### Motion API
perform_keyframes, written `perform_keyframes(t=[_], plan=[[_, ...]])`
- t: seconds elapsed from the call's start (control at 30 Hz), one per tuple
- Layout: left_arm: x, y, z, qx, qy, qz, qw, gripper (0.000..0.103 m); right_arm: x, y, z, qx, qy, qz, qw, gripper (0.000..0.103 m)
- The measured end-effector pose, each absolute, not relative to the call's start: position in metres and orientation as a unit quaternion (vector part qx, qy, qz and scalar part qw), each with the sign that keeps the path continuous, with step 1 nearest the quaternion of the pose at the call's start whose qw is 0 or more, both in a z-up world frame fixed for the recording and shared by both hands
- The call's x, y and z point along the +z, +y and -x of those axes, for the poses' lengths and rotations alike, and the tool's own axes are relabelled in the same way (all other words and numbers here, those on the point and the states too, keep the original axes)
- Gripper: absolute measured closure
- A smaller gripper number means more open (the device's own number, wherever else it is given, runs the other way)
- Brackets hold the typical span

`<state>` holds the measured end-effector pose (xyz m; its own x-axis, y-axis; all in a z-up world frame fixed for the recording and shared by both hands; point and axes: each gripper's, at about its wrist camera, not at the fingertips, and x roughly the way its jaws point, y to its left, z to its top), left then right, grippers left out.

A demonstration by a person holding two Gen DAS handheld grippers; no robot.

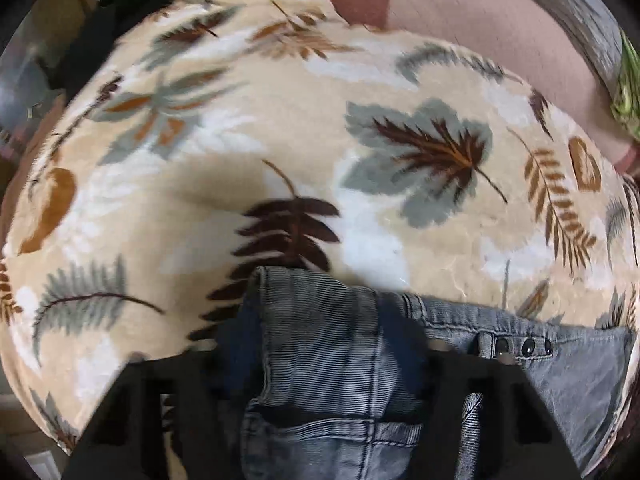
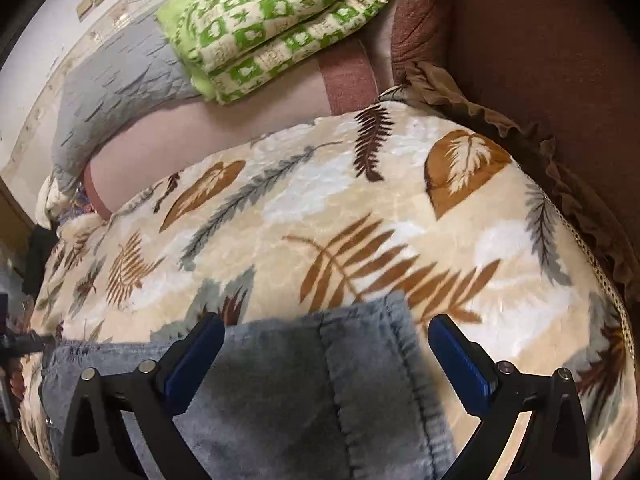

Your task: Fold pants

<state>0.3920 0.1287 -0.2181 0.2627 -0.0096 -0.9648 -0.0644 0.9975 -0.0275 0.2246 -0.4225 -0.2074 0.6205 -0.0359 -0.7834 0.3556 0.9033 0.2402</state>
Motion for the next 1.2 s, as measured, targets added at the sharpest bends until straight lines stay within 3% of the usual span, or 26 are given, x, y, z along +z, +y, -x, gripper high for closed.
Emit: perform_keyframes(t=[0.1,0.23,0.33,0.5,0.53,0.63,0.67,0.93,1.2], plan=[[-0.225,0.125,-0.394,0.008,0.605,0.034,0.796,0.067,-0.212,-0.436,-0.23,-0.107,0.411,-0.226,0.876,0.005],[-0.225,0.116,-0.393,-0.012,0.591,0.017,0.806,0.084,-0.224,-0.438,-0.244,-0.106,0.429,-0.23,0.867,0.02],[-0.223,0.11,-0.39,-0.017,0.583,0.001,0.812,0.093,-0.234,-0.442,-0.249,-0.143,0.446,-0.212,0.858,0.031],[-0.213,0.11,-0.384,-0.024,0.564,-0.007,0.825,0.098,-0.251,-0.449,-0.251,-0.152,0.461,-0.209,0.849,0.036],[-0.212,0.113,-0.383,-0.026,0.563,-0.009,0.826,0.099,-0.257,-0.449,-0.252,-0.15,0.471,-0.211,0.843,0.049],[-0.206,0.111,-0.382,-0.029,0.559,-0.011,0.828,0.099,-0.261,-0.449,-0.25,-0.165,0.471,-0.201,0.843,0.067],[-0.203,0.11,-0.38,-0.029,0.557,-0.012,0.83,0.099,-0.26,-0.45,-0.249,-0.163,0.469,-0.207,0.843,0.079],[-0.162,0.121,-0.363,-0.035,0.517,-0.001,0.855,0.1,-0.216,-0.451,-0.214,-0.14,0.395,-0.257,0.871,0.084],[-0.101,0.145,-0.286,-0.07,0.453,0.032,0.888,0.1,-0.154,-0.441,-0.143,-0.124,0.314,-0.264,0.903,0.084]])
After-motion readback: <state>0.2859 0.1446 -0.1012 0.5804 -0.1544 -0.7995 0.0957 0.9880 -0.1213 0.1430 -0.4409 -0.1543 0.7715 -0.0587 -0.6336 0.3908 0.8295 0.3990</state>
